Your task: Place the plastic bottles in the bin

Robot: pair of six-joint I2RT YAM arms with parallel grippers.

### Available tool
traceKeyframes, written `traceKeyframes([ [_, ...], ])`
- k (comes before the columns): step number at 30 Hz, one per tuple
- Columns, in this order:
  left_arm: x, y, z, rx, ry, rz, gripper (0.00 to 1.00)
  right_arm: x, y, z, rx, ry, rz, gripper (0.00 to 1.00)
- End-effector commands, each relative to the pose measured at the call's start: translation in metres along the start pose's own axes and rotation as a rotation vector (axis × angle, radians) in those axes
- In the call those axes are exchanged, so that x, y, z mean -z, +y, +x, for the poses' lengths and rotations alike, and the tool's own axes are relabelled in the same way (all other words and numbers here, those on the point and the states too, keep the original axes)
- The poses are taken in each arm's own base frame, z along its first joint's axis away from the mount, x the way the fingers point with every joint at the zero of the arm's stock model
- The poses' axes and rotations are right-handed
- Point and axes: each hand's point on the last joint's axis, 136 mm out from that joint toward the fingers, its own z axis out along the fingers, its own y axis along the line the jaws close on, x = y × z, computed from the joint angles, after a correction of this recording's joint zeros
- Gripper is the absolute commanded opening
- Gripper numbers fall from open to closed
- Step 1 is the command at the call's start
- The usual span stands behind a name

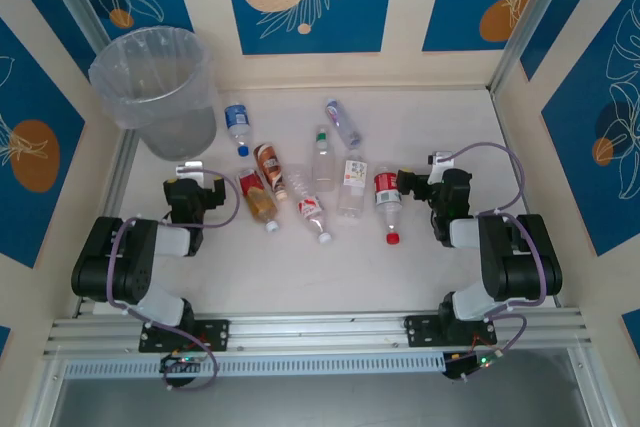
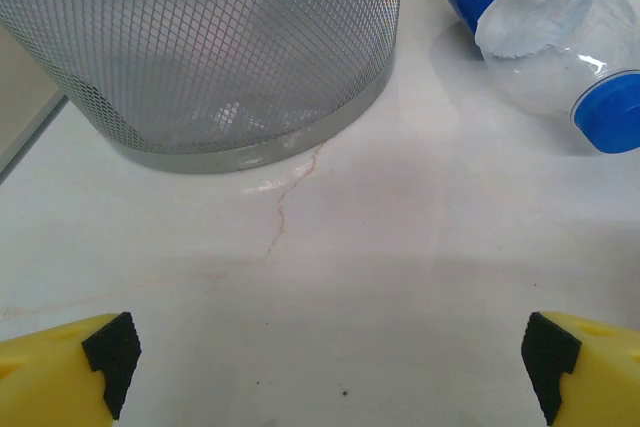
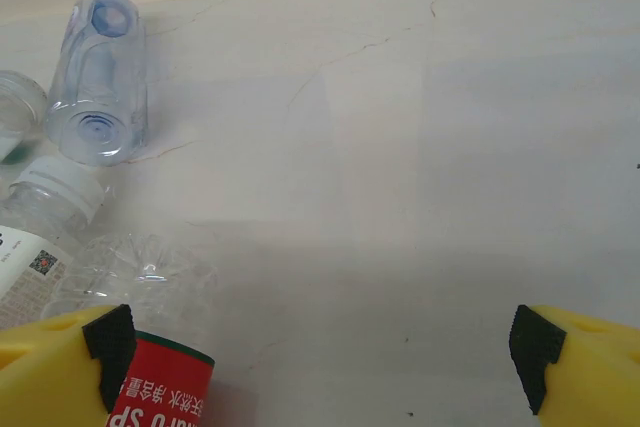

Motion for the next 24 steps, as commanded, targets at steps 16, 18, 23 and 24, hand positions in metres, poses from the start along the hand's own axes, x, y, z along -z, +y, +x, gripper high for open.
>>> traceKeyframes([
  [16,0.0002,-0.0046,-0.0147,0.001,-0.048,0.012,0.99,-0.0037,0.0013,-0.0091,0.023,-0.022,-0.018,0.99],
  [18,0.0003,-0.0046,-0.0147,0.001,-0.048,0.012,0.99,-0.0036,0.0013,-0.0096,0.023,-0.024,-0.019,0.99],
  [23,0.0007,-0.0042,-0.0148,0.002,-0.050,0.012,0.99,-0.0034,0.0013,-0.0094,0.023,-0.024,-0.019,0.99],
  [24,0.0008,-0.0047,-0.0152,0.003,-0.052,0.014,1.00,-0.0034,0.0017,-0.0097,0.024,-0.025,-0.020,0.99],
])
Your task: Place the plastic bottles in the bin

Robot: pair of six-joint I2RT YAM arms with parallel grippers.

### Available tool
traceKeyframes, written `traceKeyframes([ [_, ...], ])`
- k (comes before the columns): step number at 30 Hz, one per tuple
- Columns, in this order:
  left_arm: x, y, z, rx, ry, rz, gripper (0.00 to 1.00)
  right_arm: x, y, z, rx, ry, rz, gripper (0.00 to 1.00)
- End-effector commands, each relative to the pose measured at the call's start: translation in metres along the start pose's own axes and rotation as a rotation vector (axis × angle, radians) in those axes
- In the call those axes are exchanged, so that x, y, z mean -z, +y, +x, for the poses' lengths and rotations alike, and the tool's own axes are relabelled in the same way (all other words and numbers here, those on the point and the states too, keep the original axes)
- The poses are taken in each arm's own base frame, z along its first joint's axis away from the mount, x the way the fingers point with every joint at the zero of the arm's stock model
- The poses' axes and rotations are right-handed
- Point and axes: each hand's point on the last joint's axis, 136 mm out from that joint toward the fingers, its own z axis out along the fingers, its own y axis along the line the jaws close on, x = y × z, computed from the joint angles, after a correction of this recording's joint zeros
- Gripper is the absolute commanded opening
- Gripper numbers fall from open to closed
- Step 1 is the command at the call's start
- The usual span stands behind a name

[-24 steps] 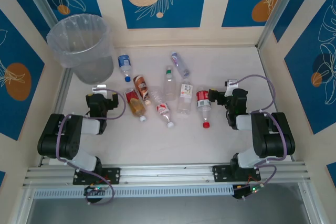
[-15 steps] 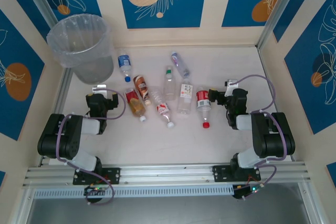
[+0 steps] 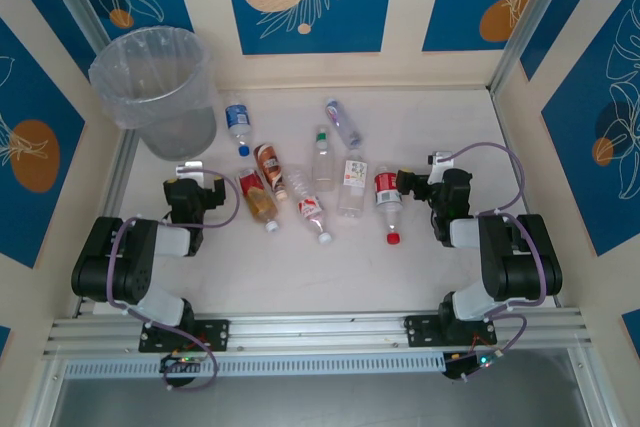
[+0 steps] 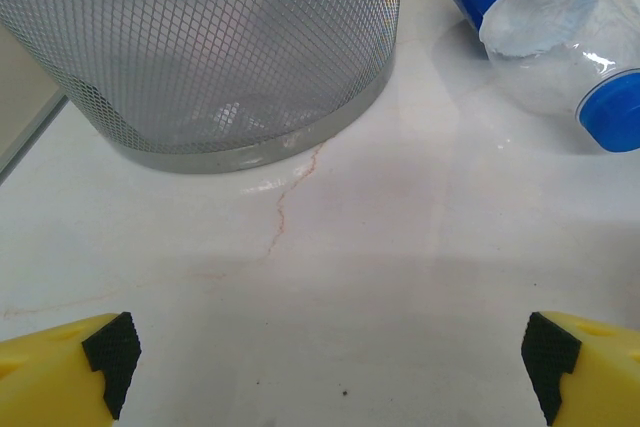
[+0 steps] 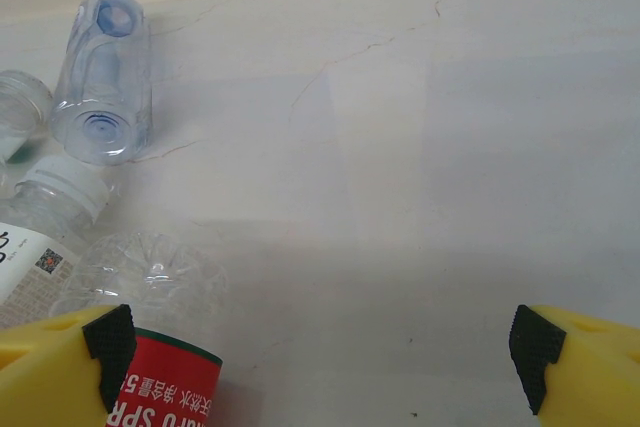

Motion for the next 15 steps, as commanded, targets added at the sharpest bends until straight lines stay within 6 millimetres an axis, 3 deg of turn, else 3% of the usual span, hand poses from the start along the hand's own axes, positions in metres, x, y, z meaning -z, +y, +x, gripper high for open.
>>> traceKeyframes([
  [1,0.001,-0.006,-0.015,0.000,-0.052,0.023,0.99,-0.004,0.001,-0.010,0.025,-0.026,-0.012,0.99],
  [6,0.002,-0.012,-0.020,-0.016,-0.047,0.056,0.99,0.000,-0.002,-0.016,0.009,-0.032,0.002,0.99],
  [15,0.025,0.002,-0.038,-0.006,-0.046,0.014,0.99,0.029,0.004,-0.058,-0.006,-0.073,-0.003,0.99],
])
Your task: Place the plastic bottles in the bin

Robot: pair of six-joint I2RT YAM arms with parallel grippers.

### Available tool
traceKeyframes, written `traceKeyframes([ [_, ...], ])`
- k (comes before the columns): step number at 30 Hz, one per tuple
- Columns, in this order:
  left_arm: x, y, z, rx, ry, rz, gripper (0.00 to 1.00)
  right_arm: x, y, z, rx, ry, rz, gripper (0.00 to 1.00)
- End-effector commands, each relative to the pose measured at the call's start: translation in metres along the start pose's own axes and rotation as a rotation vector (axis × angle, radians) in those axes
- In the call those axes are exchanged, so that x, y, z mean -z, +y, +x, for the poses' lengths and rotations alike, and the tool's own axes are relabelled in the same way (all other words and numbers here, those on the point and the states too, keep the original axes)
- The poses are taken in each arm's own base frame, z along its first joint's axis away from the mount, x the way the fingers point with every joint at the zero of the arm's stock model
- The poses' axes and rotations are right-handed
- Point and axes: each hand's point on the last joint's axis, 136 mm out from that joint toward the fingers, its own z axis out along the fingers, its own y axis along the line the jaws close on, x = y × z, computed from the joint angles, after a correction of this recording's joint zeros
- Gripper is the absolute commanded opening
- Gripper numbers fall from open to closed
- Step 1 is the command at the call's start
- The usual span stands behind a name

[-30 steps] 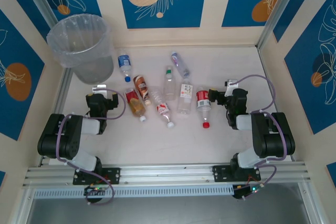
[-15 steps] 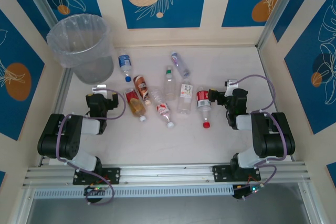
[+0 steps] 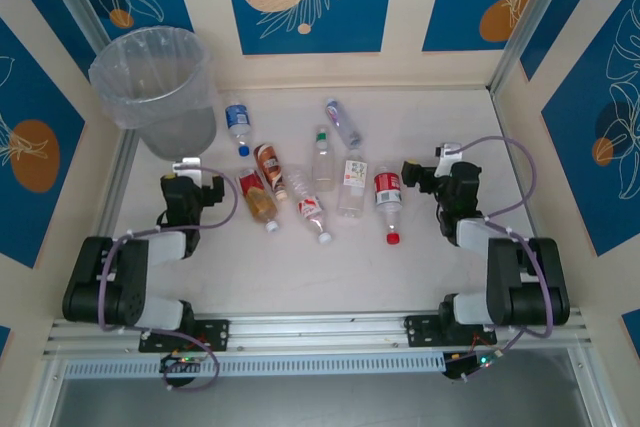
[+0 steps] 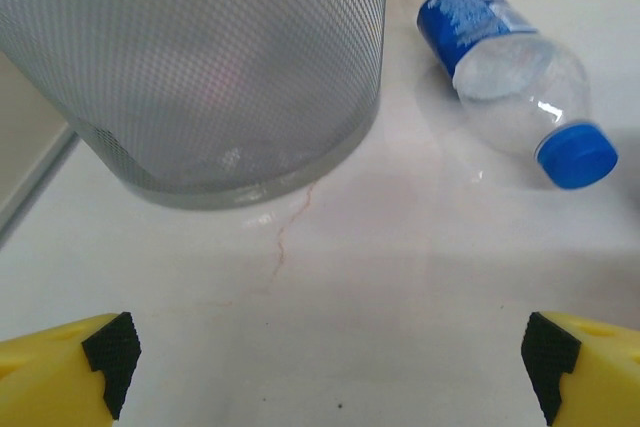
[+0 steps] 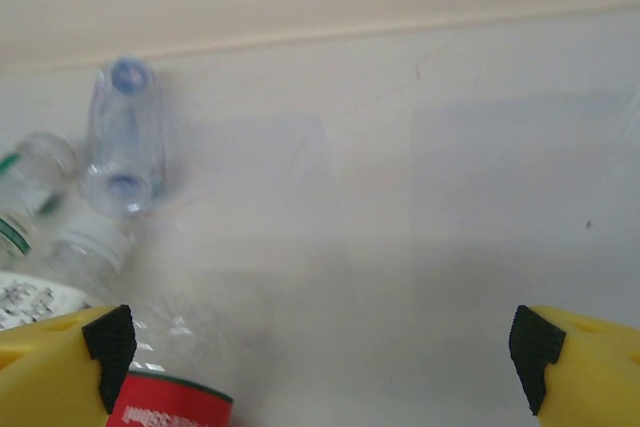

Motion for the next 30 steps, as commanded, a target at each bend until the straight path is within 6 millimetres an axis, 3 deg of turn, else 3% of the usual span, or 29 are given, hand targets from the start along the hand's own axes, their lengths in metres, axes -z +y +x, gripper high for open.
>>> traceKeyframes([
  [1,0.009,0.004,-0.013,0.012,-0.004,-0.022,0.99,0.010,0.003,-0.018,-0.017,-0.019,-0.006,0.99],
  [8,0.042,0.022,-0.034,0.193,0.002,-0.084,0.99,0.028,0.000,-0.047,-0.221,0.079,0.066,0.99],
  [11,0.058,0.028,-0.030,0.368,0.080,-0.114,0.99,0.038,-0.004,-0.039,-0.308,0.219,0.123,0.99],
  [18,0.087,0.011,-0.004,0.593,0.342,-0.114,0.99,0.054,0.021,-0.032,-0.410,0.335,0.033,0.99],
  [24,0.109,-0.019,0.000,0.465,0.502,-0.118,1.00,0.055,0.020,-0.030,-0.495,0.342,0.054,0.99],
  [30,0.122,-0.039,0.003,0.463,0.551,-0.112,0.99,0.060,0.032,-0.035,-0.448,0.301,0.022,0.99],
])
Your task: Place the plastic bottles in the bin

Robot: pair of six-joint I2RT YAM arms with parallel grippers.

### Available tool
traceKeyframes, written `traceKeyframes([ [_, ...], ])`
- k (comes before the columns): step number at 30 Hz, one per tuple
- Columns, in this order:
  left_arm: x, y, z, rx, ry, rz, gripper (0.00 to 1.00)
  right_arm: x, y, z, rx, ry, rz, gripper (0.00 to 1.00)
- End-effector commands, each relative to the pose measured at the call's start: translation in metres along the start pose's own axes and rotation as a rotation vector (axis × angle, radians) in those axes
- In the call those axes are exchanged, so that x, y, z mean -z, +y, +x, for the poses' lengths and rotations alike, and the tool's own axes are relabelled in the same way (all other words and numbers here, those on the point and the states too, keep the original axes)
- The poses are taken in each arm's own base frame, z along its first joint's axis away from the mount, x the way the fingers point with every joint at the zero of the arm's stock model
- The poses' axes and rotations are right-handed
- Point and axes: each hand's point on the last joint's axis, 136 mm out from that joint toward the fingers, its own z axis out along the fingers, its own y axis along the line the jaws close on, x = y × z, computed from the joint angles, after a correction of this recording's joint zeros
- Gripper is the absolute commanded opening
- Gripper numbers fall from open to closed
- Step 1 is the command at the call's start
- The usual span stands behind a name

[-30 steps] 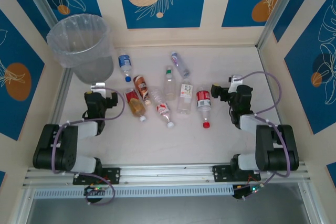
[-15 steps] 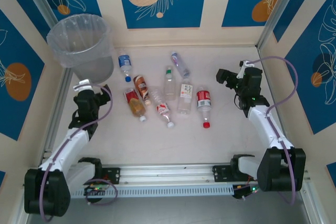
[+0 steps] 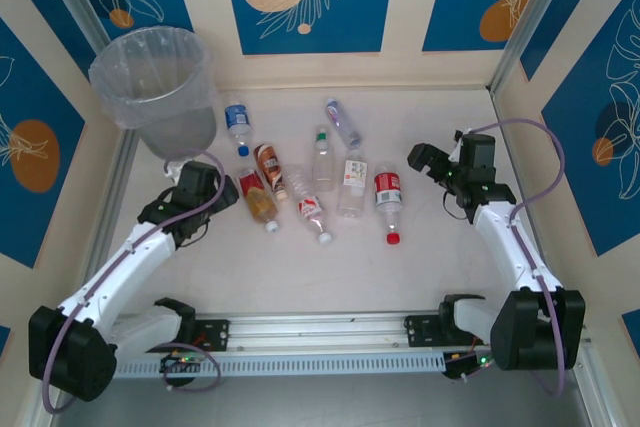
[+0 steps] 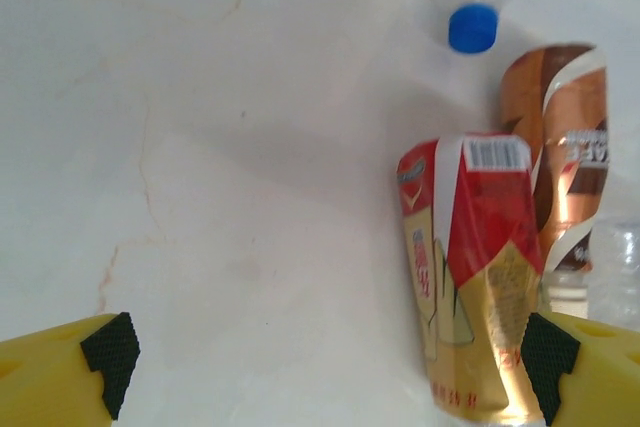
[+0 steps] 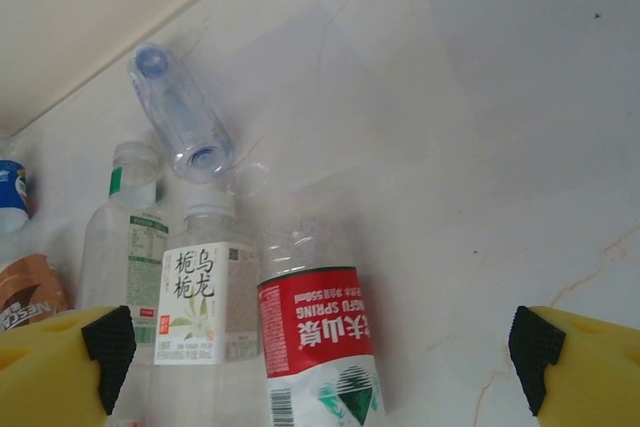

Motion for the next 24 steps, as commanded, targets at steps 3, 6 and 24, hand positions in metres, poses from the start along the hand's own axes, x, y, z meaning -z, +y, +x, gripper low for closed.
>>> traceKeyframes([
  [3,0.007,-0.007,0.026,0.019,0.081,-0.029,0.99,0.013,0.015,0.002,0.009,-0.024,-0.054,0.99],
  [6,0.005,-0.029,0.043,-0.008,0.131,0.024,0.99,0.014,0.029,0.003,0.056,-0.027,-0.110,0.99],
  [24,-0.036,-0.087,0.125,-0.169,0.254,0.023,0.99,0.027,0.079,0.010,0.160,-0.174,-0.336,0.99],
])
